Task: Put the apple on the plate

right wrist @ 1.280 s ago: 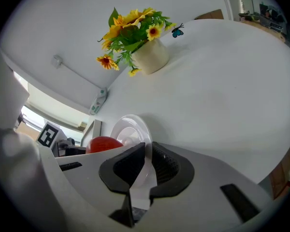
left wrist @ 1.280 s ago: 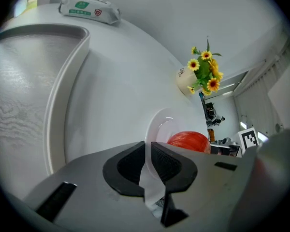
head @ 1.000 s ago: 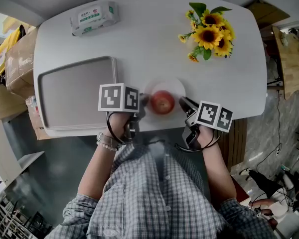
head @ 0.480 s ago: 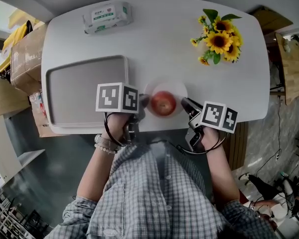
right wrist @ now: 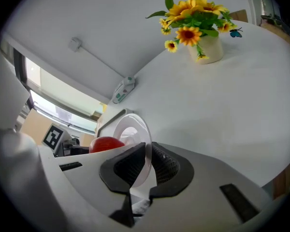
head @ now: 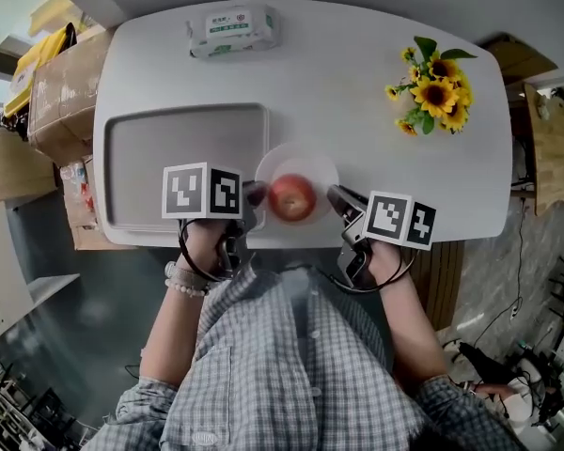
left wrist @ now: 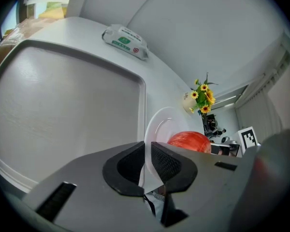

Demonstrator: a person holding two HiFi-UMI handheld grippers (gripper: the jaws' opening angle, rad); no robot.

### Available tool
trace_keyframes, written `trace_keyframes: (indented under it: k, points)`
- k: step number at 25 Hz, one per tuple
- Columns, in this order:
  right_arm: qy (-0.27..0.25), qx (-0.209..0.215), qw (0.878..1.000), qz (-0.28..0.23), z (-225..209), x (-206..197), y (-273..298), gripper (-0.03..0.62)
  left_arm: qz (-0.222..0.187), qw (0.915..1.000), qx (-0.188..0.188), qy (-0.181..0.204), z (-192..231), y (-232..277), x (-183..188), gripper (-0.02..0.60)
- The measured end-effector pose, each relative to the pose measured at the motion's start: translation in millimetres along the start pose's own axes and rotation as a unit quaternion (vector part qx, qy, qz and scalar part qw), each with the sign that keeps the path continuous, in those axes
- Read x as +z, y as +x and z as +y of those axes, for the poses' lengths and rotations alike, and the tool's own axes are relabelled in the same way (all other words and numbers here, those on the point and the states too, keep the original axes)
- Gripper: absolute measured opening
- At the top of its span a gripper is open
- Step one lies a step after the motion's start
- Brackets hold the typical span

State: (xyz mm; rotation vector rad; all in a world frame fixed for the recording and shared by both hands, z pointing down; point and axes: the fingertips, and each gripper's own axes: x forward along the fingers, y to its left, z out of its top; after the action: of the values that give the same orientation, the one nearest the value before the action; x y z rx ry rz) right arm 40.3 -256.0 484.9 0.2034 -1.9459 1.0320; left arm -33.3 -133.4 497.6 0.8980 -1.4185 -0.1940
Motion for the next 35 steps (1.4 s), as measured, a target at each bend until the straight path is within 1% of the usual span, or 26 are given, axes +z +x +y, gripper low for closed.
trace_keyframes:
  k: [10, 19, 27, 31, 35]
  points:
    - [-0.033, 0.018, 0.999, 0.024, 65.8, -13.5, 39.8, 0.049, -0.028, 0.9988, 0.003, -0.039, 57.9, -50.5, 4.8, 0.046]
    - [-0.051, 0.025, 0.997, 0.047, 116.8, -36.3, 82.2, 0.049, -0.034, 0.9975, 0.011, -0.062, 115.8, -89.2, 3.9, 0.046]
    - [-0.050, 0.016, 0.997, 0.065, 134.3, -53.0, 116.3, 0.048, -0.026, 0.9969, 0.005, -0.074, 155.7, -98.4, 0.1, 0.044]
    - [-0.053, 0.009, 0.996, 0.067, 134.5, -57.2, 128.1, 0.049, -0.026, 0.9971, -0.004, -0.071, 166.2, -97.5, -0.7, 0.043]
    - [-0.059, 0.004, 0.996, 0.066, 136.3, -56.3, 135.8, 0.049, -0.028, 0.9974, -0.004, -0.066, 172.6, -96.8, 1.7, 0.043]
